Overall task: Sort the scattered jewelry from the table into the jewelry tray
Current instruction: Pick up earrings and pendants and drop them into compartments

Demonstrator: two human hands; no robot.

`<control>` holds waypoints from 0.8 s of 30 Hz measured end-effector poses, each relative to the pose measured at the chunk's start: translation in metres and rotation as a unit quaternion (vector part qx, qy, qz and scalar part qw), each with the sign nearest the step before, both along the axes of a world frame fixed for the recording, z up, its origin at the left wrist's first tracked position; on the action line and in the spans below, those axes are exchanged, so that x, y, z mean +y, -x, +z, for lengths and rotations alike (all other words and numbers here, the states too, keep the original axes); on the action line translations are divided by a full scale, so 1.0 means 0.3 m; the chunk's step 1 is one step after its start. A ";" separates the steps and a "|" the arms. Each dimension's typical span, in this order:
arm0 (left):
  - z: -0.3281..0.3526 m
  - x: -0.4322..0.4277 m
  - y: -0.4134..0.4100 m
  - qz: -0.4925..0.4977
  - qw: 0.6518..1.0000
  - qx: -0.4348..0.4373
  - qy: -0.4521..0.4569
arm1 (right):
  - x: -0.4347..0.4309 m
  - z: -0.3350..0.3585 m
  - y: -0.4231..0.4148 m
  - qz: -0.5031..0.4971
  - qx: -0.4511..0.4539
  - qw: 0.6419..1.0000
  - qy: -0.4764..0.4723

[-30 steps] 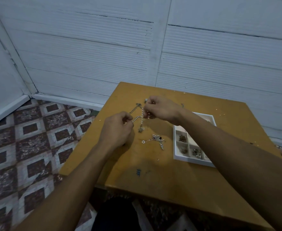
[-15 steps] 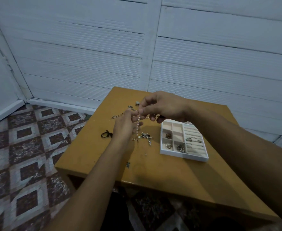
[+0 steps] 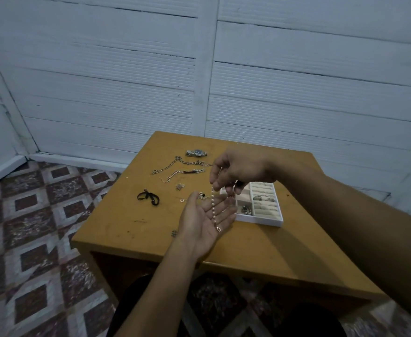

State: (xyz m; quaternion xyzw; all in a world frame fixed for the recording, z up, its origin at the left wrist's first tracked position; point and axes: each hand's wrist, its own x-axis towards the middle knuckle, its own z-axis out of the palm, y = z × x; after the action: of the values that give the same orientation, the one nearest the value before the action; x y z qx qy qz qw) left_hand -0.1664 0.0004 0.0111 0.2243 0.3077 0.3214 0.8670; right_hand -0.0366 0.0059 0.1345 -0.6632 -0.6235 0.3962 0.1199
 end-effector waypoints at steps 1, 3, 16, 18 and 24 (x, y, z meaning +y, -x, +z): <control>-0.002 -0.004 -0.003 0.005 1.000 -0.005 0.011 | -0.002 -0.001 -0.005 -0.005 -0.003 1.000 -0.001; -0.001 -0.014 -0.010 0.013 0.999 -0.018 0.035 | -0.007 -0.006 -0.012 -0.014 -0.017 1.000 -0.002; 0.017 -0.021 -0.051 0.061 0.979 -0.105 0.166 | -0.047 -0.082 0.030 0.053 -0.211 0.976 -0.029; 0.019 -0.018 -0.060 0.067 0.979 -0.103 0.162 | -0.057 -0.090 0.038 0.061 -0.214 0.975 -0.024; 0.013 -0.016 -0.071 0.048 0.987 -0.080 0.130 | -0.085 -0.103 0.044 0.060 -0.182 0.981 0.008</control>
State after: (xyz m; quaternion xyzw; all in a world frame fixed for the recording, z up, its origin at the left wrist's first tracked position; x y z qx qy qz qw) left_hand -0.1451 -0.0045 0.0150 0.0682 0.2872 0.3365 0.8942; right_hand -0.0497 -0.0196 0.1037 -0.6863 -0.6707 0.2802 -0.0248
